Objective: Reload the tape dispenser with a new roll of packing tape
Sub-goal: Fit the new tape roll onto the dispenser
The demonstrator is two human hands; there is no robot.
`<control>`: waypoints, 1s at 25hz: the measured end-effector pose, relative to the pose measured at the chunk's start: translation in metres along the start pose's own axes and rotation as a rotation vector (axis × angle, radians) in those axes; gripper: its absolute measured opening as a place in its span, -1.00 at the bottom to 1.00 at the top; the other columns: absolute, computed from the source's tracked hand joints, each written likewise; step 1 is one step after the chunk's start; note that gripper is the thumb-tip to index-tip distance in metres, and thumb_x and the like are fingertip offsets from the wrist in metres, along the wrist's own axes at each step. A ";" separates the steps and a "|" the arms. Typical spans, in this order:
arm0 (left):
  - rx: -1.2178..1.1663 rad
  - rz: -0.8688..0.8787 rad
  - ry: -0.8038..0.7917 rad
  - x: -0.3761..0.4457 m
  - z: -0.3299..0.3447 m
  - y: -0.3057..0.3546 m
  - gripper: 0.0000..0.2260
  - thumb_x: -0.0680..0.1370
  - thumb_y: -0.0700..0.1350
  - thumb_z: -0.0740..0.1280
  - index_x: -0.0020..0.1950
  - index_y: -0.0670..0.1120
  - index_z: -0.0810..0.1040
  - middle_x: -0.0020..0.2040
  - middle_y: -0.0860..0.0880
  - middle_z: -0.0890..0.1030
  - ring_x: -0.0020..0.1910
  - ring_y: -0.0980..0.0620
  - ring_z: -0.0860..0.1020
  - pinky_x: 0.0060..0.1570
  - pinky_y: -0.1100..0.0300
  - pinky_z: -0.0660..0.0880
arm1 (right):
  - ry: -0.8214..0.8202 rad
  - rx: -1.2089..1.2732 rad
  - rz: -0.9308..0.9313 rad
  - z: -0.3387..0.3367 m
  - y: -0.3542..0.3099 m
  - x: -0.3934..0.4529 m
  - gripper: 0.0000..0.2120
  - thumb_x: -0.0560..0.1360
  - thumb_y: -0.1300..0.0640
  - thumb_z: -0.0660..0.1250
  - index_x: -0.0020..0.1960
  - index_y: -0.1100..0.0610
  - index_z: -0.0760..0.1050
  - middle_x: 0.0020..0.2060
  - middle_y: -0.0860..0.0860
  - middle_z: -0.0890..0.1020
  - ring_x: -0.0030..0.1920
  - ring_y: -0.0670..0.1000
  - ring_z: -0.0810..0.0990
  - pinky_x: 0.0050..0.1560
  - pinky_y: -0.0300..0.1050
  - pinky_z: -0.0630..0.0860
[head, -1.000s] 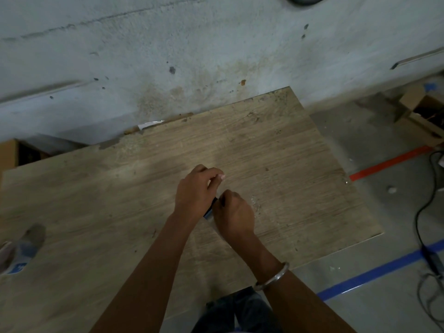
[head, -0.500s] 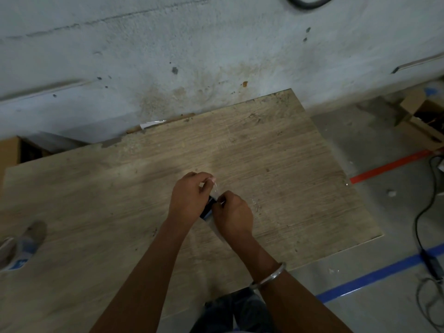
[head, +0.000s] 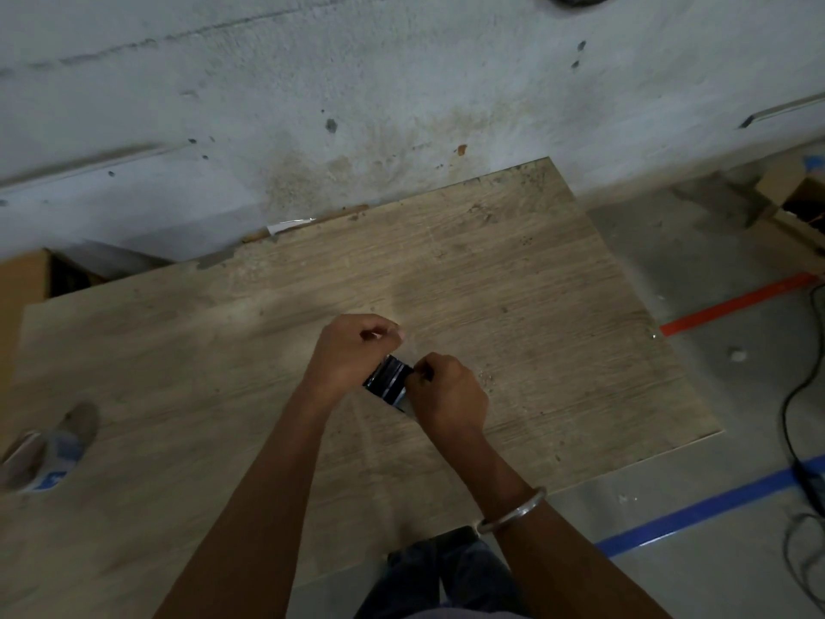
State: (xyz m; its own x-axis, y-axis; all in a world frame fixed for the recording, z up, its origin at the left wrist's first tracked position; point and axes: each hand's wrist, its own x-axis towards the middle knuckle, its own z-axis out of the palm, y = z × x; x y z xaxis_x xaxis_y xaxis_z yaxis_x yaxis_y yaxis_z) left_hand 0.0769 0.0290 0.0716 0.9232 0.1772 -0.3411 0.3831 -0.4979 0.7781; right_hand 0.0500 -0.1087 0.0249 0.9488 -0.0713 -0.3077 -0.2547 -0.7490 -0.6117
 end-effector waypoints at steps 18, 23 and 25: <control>-0.330 -0.196 -0.426 -0.007 -0.022 -0.001 -0.69 0.51 -0.01 0.31 0.16 -0.15 0.63 0.04 -0.11 0.71 -0.08 -0.14 0.70 -0.01 0.04 0.62 | -0.052 -0.030 -0.033 -0.010 -0.007 0.003 -0.83 0.46 -0.03 0.35 -0.05 -0.01 0.67 -0.11 -0.01 0.70 -0.08 0.07 0.66 -0.19 -0.16 0.44; 0.001 -0.036 -0.284 -0.006 -0.015 -0.007 -0.69 0.43 -0.24 0.46 0.13 0.02 0.66 0.04 0.08 0.67 -0.06 0.12 0.66 -0.13 0.25 0.59 | -0.057 -0.071 -0.046 -0.013 -0.008 0.004 -0.81 0.47 -0.03 0.34 -0.03 -0.01 0.67 -0.12 -0.01 0.70 -0.09 0.06 0.65 -0.23 -0.20 0.33; 0.084 0.100 -0.219 -0.009 -0.010 -0.009 -0.77 0.44 -0.14 0.51 0.07 0.06 0.68 0.00 0.14 0.67 -0.10 0.23 0.64 -0.09 0.30 0.57 | -0.065 -0.068 -0.048 -0.013 -0.008 0.004 -0.81 0.48 -0.05 0.33 -0.03 0.00 0.67 -0.12 0.00 0.70 -0.08 0.06 0.66 -0.22 -0.18 0.37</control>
State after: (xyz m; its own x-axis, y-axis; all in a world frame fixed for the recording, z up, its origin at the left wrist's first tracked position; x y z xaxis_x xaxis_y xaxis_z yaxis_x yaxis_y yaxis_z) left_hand 0.0649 0.0402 0.0725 0.9240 -0.0602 -0.3775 0.2773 -0.5740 0.7705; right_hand 0.0577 -0.1114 0.0378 0.9449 0.0065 -0.3272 -0.1941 -0.7939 -0.5762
